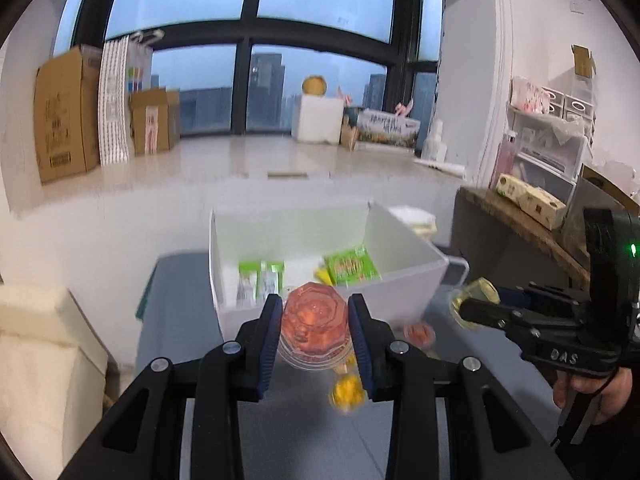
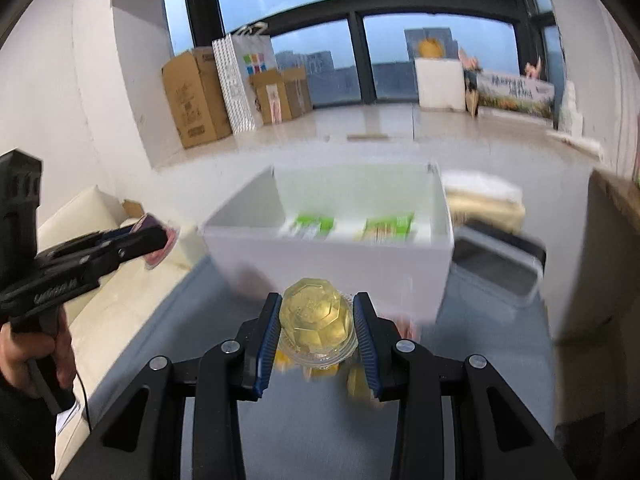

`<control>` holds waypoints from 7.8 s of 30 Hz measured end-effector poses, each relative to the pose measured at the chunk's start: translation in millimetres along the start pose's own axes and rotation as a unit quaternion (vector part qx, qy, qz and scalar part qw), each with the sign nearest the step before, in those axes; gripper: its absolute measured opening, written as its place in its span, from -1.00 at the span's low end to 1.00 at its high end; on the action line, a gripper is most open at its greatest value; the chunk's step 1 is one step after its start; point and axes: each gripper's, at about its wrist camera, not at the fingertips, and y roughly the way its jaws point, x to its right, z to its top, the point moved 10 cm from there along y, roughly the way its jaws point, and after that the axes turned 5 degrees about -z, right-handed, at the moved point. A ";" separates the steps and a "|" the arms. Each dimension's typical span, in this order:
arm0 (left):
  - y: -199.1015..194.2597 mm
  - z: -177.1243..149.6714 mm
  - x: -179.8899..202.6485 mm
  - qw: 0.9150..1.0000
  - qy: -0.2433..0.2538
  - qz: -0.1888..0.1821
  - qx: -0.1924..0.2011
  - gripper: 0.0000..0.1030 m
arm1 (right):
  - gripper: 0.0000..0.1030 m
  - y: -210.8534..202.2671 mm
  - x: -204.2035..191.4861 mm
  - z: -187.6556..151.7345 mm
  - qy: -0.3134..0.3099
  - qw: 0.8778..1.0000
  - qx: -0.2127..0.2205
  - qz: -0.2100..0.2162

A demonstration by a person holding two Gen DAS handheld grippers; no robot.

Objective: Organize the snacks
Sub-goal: 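Carry both jelly cups over the white box and open both grippers, then grasp a yellow jelly cup with the right gripper, then grasp an orange jelly cup with the left gripper while the right carries its cup into the box, then grasp the red-lidded jelly cup with the right gripper, then grasp a yellow jelly cup with the left gripper while the right carries its cup into the box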

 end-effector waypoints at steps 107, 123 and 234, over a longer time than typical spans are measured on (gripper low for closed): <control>138.6 -137.1 18.2 0.982 -0.016 0.009 -0.189 -0.22 | -0.38 -16.8 28.1 -108.1 0.014 0.998 -0.061 0.000; 22.1 -84.6 27.4 0.997 -0.020 -0.016 -0.069 -0.22 | -0.38 -17.8 18.6 -86.1 0.024 0.998 -0.044 0.024; 106.7 -91.0 -0.1 0.986 -0.124 0.023 -0.104 1.00 | -0.07 -4.1 84.5 -65.7 0.149 0.988 -0.032 0.017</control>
